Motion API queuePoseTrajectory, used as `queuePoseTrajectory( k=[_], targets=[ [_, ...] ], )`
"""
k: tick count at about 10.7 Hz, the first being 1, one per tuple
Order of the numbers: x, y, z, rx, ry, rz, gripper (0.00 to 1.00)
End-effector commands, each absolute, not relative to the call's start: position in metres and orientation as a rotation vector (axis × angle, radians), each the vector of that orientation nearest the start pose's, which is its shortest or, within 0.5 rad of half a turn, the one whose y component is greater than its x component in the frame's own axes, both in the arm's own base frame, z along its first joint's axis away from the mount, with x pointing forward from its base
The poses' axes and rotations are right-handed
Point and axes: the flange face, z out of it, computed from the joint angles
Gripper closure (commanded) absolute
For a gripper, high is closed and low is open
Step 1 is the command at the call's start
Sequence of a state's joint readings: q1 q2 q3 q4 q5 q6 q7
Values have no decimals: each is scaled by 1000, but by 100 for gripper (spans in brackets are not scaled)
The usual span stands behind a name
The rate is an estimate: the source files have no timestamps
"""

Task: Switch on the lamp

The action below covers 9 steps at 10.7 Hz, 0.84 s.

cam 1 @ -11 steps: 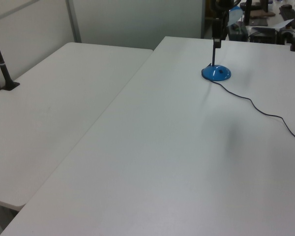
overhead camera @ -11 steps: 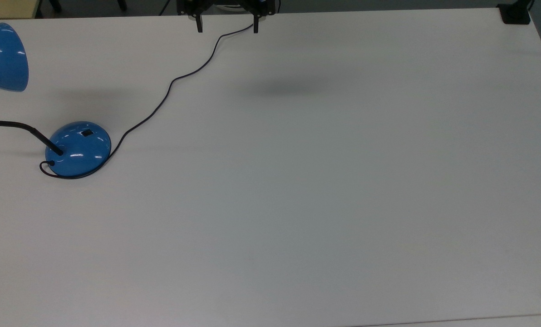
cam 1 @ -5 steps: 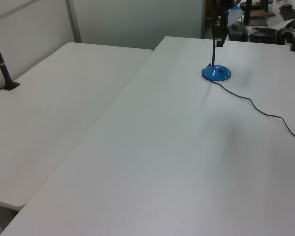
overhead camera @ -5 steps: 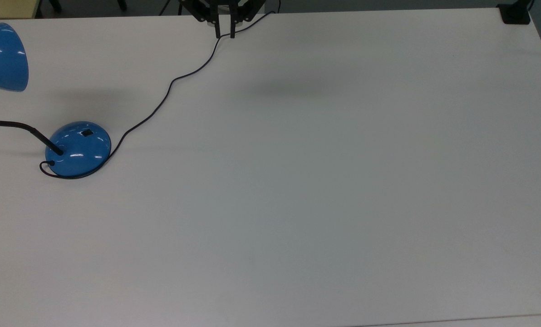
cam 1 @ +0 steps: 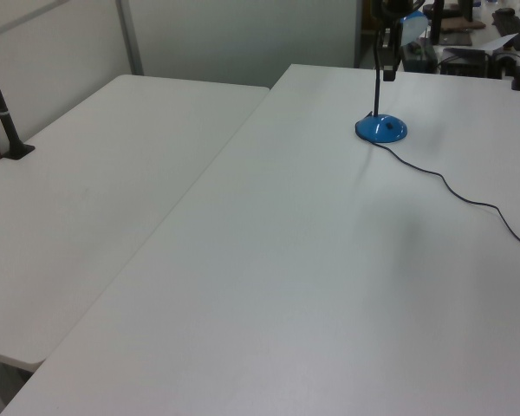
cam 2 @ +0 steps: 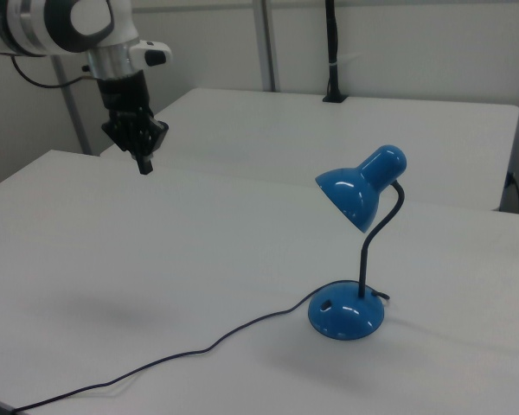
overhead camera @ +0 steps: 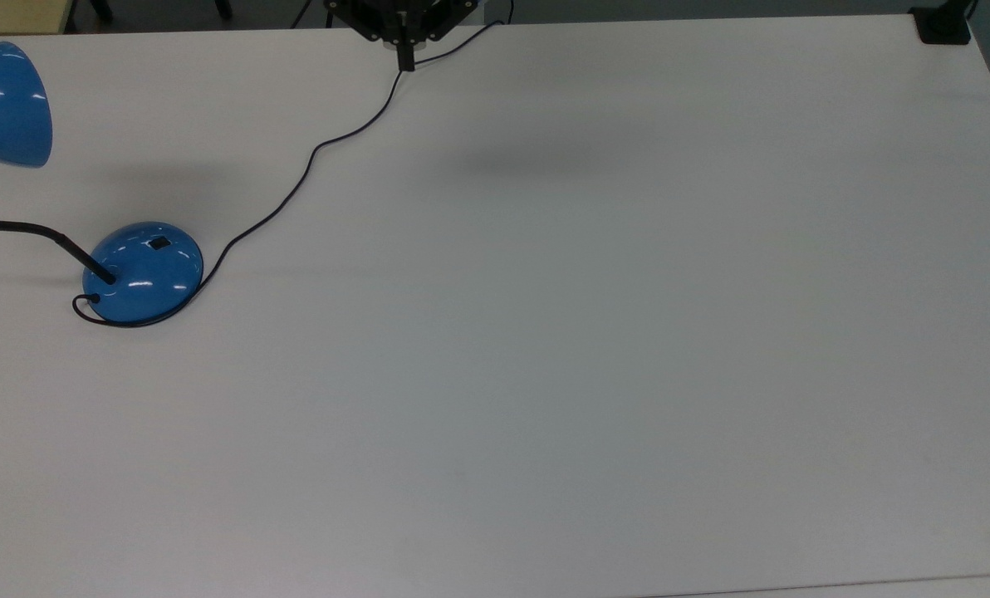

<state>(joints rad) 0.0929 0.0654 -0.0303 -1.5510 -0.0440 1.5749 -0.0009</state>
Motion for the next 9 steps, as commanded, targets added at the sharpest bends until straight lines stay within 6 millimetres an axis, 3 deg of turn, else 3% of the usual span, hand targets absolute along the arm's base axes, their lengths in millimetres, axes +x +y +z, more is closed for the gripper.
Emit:
queuePoseTrajectory(
  k=[1,5,9],
  targets=[
    [565,-28,571,-3182,31,34,100],
    [548,-103,469,-3163,319,-88,100],
    [557,-158,387,-3068,762,-330,100]
  ],
)
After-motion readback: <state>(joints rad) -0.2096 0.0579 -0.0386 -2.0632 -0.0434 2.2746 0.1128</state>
